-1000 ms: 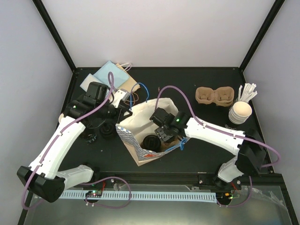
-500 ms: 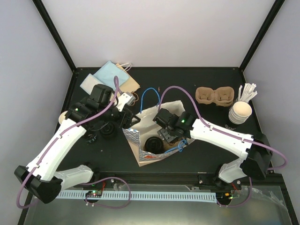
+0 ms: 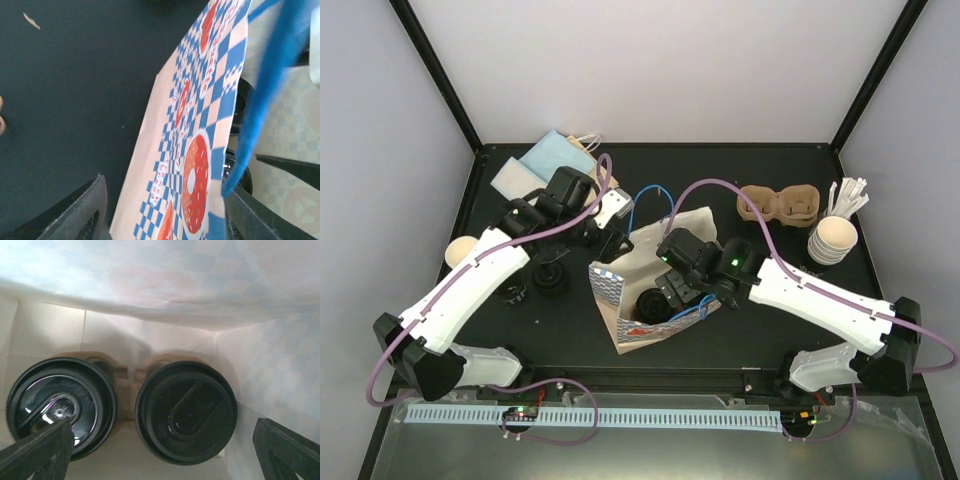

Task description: Pack the takeout coffee

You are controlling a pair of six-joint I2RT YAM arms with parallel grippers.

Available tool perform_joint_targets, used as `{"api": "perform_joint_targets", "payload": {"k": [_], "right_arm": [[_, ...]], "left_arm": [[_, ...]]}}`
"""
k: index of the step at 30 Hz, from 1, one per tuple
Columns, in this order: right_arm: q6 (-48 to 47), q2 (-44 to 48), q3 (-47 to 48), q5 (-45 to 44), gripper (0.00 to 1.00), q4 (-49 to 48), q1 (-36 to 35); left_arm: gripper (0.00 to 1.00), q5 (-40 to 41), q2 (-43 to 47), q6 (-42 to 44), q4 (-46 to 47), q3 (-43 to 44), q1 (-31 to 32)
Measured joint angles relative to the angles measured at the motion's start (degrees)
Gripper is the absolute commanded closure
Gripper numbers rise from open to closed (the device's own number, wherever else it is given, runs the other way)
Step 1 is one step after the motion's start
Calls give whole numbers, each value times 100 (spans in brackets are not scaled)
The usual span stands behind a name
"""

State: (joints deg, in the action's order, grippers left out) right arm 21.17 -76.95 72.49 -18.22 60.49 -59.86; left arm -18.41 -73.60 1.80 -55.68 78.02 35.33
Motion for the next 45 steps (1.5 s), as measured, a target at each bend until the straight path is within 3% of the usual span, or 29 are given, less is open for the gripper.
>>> {"api": "perform_joint_targets", "payload": {"k": [6, 11, 17, 24, 25, 34, 45], "right_arm": [[-7, 249, -4, 61, 0, 94, -219], [-133, 409, -68, 190, 0, 79, -238], [-398, 568, -192, 387, 1, 2, -243], [-599, 584, -197, 688, 9, -17, -247], [-610, 590, -208, 728, 8, -17, -260], [-531, 741, -560, 603, 9, -98, -1239], [-96, 1005, -1386, -247, 9, -640, -2603]], "left_arm": [[19, 109, -151, 59, -46, 439, 39], [20, 140, -186, 157, -52, 476, 164], [35, 269, -551, 264, -103, 577, 286], [95, 520, -955, 326, -249, 879, 348], [98, 590, -1021, 378, -328, 1016, 367], [98, 1217, -1069, 540, -446, 1335, 695], [98, 2302, -125, 811, -50, 697, 2109]]}}
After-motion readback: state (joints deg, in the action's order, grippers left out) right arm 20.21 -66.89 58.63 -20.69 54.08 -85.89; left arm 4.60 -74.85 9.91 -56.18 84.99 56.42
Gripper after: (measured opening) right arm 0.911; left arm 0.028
